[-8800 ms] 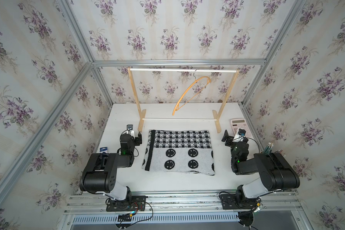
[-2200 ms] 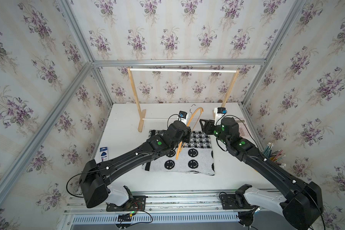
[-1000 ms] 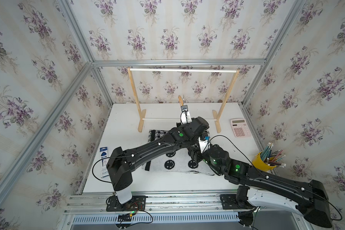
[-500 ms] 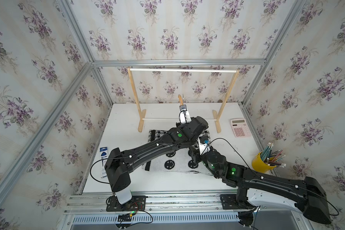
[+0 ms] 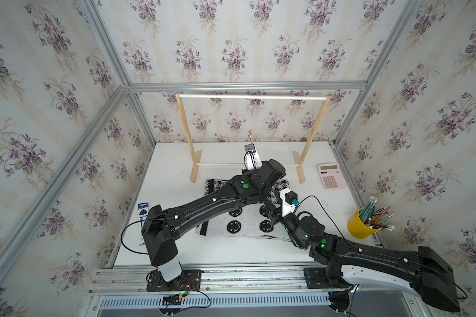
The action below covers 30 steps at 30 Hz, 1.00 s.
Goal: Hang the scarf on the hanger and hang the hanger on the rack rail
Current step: Pick up the hanger from the clothesline.
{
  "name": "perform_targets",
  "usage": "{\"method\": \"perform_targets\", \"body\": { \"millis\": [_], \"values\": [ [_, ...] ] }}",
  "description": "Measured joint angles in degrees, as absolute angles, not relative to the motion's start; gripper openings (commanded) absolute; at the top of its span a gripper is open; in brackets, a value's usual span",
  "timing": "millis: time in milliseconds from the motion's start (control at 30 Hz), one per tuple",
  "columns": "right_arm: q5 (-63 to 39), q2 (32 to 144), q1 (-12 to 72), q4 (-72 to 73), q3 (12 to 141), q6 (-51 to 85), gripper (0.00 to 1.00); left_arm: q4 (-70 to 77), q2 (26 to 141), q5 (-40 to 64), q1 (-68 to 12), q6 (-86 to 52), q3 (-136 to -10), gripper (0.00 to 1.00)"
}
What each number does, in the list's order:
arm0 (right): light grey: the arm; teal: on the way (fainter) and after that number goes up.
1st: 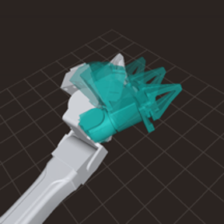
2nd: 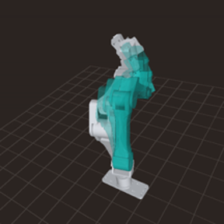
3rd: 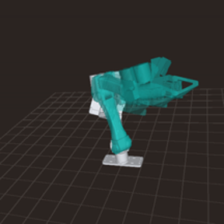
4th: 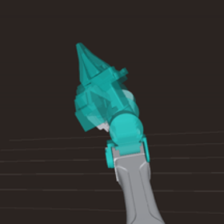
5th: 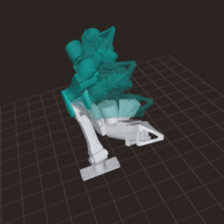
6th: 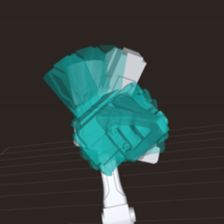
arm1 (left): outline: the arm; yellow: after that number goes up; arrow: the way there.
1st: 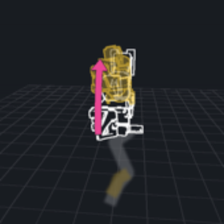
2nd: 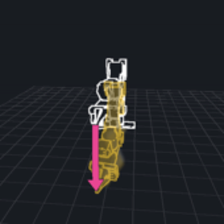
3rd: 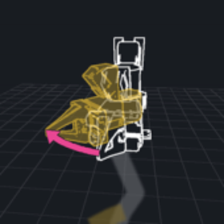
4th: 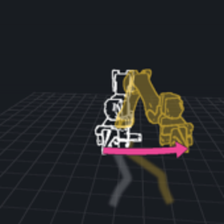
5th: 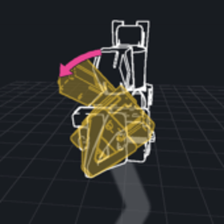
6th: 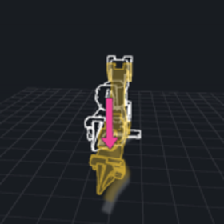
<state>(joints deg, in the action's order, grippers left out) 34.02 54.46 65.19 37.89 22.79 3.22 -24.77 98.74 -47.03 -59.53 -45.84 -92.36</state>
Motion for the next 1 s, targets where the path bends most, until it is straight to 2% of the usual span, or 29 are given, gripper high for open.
{"method": "perform_targets", "body": {
  "millis": [767,900,1000],
  "values": [
    [39.0,63.5,65.2,46.7,23.8,3.0,0.52,-27.7,99.7,-42.7,-59.6,-46.4,-94.0,0.00],
    [39.6,64.1,65.2,46.7,23.8,3.3,0.47,-28.3,100.1,-42.1,-59.6,-46.6,-94.6,0.00],
    [39.6,64.1,65.3,46.7,23.8,3.4,0.39,-28.3,100.2,-41.7,-59.6,-47.2,-94.7,0.00]
  ]
}}
